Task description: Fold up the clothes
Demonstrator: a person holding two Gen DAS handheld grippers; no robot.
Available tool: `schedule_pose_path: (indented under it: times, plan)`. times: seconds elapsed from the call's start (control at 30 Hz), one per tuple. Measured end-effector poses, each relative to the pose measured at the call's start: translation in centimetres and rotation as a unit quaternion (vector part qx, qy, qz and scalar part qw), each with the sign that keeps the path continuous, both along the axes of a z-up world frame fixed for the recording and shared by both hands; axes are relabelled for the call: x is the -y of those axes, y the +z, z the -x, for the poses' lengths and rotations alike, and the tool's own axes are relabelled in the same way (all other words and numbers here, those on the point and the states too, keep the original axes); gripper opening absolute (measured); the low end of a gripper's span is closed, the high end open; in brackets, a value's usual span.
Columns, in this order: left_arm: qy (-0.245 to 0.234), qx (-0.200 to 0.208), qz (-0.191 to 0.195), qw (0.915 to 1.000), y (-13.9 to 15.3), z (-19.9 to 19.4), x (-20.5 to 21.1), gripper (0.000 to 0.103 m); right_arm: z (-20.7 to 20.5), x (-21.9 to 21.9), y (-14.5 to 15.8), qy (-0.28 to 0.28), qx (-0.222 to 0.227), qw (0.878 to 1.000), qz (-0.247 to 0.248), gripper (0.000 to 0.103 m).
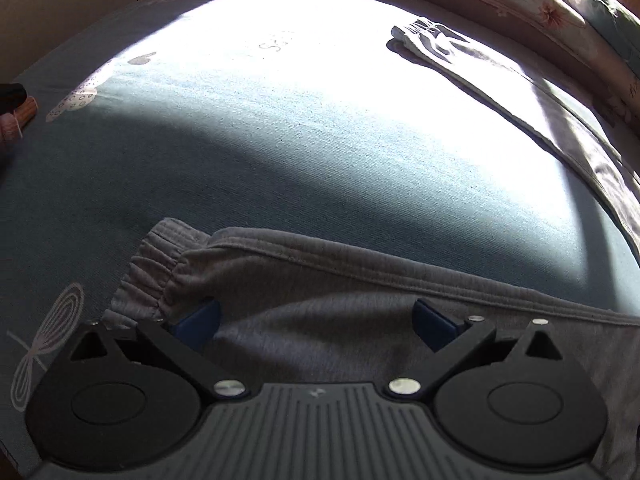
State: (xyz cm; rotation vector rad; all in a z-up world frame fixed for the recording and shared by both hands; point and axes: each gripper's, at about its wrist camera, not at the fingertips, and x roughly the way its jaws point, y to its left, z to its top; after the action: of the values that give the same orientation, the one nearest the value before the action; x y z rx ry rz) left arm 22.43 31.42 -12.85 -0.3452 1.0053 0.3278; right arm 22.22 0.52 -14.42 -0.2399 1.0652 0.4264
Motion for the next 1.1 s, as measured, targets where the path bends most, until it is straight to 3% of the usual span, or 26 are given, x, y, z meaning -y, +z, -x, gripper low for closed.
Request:
schedule_pose_path:
  times: [0.1, 0.23, 0.3, 0.37, 0.47, 0.67, 0.8, 1.0, 1.1]
  plan:
    - [-0.003, 0.008, 0.035, 0.9993, 1.0, 1.4, 0.6, 0.102, 0.2, 0.0, 0.0, -0.001, 0.004, 1.000, -0.001, 0.103]
    - [-0.018, -0.042, 0.065, 0.9969, -0.8, 2.5, 2.8, 0.102, -0.1, -0.1, 0.1, 0.002, -0.004, 1.000, 0.000, 0.103]
    - [-0.041, -0.055, 0.018, 0.9975, -1.4, 2.8, 4.6, 0.102, -0.5, -0.1, 0.3, 0.007, -0.015, 1.000, 0.002, 0.103]
    - [-0.061, -0.070, -0.002, 0.9957, -1.1, 2.3, 6.0, 0.101, -1.0, 0.1, 0.7, 0.018, -0.036, 0.999, 0.000, 0.103]
    - [-0.098, -0.048, -0.020, 0.9938, 0.9, 1.2, 8.3, 0.101, -2.2, 1.9, 2.6, 0.021, -0.048, 0.998, -0.027, 0.103]
    - [-0.178, -0.011, -0.052, 0.9825, 3.4, -2.4, 14.2, 0.101, -6.4, 8.9, 6.5, -0.011, 0.006, 1.000, -0.021, 0.103]
    - [-0.217, 0.019, -0.038, 0.9752, 4.5, -5.4, 18.4, 0.101, -9.8, 15.0, 8.0, -0.069, 0.026, 0.997, -0.015, 0.103]
    - [-0.270, 0.085, -0.060, 0.9571, 5.1, -14.6, 24.4, 0.102, -11.8, 22.1, 9.1, -0.132, 0.032, 0.990, -0.033, 0.103]
    - [-0.271, 0.108, -0.049, 0.9552, 4.9, -20.2, 25.5, 0.102, -11.9, 24.0, 9.5, -0.138, 0.038, 0.989, -0.040, 0.103]
